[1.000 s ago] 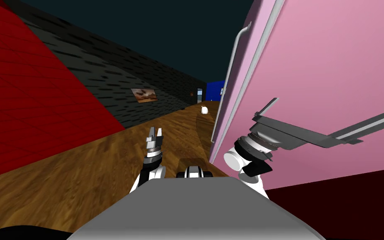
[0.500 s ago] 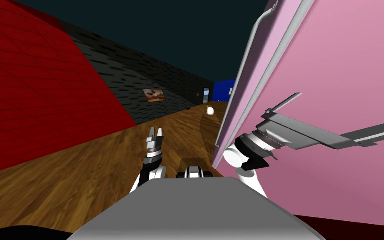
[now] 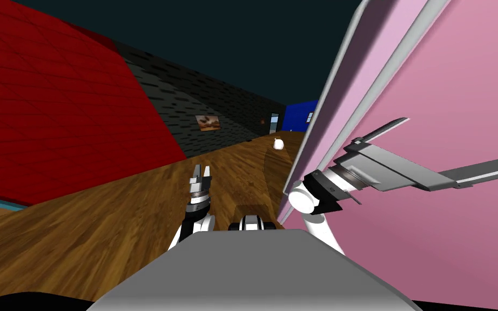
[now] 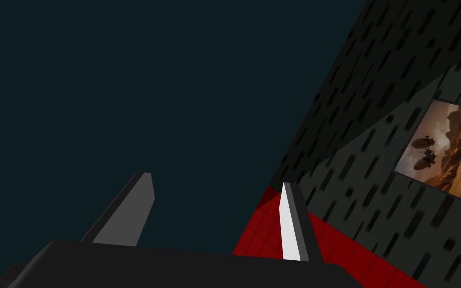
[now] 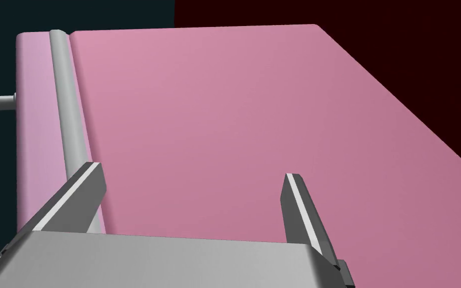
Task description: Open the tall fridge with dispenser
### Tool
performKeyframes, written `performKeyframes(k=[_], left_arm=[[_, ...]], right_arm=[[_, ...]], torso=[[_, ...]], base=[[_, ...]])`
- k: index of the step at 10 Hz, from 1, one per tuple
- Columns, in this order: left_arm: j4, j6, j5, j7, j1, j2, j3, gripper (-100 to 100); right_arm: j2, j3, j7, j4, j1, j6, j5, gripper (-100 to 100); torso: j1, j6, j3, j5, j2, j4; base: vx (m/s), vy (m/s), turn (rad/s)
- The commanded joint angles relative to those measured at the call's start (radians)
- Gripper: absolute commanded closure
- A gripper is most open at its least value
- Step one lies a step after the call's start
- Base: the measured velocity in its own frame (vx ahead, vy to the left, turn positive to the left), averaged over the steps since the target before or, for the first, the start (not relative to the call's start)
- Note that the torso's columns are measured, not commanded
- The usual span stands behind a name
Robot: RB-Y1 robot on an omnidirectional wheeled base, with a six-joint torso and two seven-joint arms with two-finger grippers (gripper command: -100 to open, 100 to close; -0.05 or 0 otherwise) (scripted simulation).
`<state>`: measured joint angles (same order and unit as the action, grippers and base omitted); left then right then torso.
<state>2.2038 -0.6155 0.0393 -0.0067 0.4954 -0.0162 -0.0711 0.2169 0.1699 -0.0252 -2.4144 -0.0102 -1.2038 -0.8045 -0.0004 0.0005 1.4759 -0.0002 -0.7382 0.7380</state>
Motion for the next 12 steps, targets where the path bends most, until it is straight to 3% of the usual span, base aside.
performKeyframes(k=[1,2,3,4,5,6,7,9,12], left_arm=[[0.0,0.0,0.0,0.0,0.0,0.0,0.0,0],[0.0,0.0,0.0,0.0,0.0,0.0,0.0,0],[0.0,0.0,0.0,0.0,0.0,0.0,0.0,0],[0.0,0.0,0.0,0.0,0.0,0.0,0.0,0],[0.0,0.0,0.0,0.0,0.0,0.0,0.0,0],[0.0,0.0,0.0,0.0,0.0,0.0,0.0,0],[0.0,0.0,0.0,0.0,0.0,0.0,0.0,0],[0.0,0.0,0.0,0.0,0.0,0.0,0.0,0],[0.0,0.0,0.0,0.0,0.0,0.0,0.0,0]], right_arm=[[0.002,0.013,0.0,-0.001,0.043,-0.032,-0.063,-100],[0.002,0.028,-0.002,0.0,0.078,-0.061,-0.1,-100],[0.002,0.028,-0.002,0.0,0.078,-0.061,-0.112,-100],[0.002,0.043,-0.004,0.0,0.114,-0.088,-0.149,-100],[0.002,0.043,-0.004,0.0,0.114,-0.088,-0.159,-100],[0.001,0.059,-0.007,0.0,0.149,-0.113,-0.197,-100],[0.001,0.059,-0.007,0.0,0.149,-0.113,-0.204,-100],[-0.004,0.092,-0.014,-0.001,0.216,-0.158,-0.272,-100],[-0.009,0.109,-0.018,-0.003,0.25,-0.179,-0.331,-100]], torso=[[0.0,-0.001,0.0,0.0,0.001,0.0],[0.001,0.0,0.0,0.0,0.0,0.0],[0.001,-0.001,0.0,0.0,0.0,0.0],[0.001,0.0,0.0,0.0,0.0,0.0],[0.0,-0.001,0.0,0.0,0.0,0.0],[0.0,0.0,0.0,0.0,0.0,0.0],[0.0,-0.001,0.0,0.0,0.0,0.0],[0.001,-0.001,0.0,0.0,0.0,0.0],[-0.002,-0.002,0.003,0.0,0.002,-0.001]], base=[[0.035,-0.058,0.122],[0.033,-0.051,0.23],[0.031,-0.047,0.137],[0.033,-0.065,0.243],[0.019,-0.062,0.106],[0.021,-0.067,0.197],[0.021,-0.06,0.12],[0.019,-0.086,0.282],[0.005,-0.064,0.106]])
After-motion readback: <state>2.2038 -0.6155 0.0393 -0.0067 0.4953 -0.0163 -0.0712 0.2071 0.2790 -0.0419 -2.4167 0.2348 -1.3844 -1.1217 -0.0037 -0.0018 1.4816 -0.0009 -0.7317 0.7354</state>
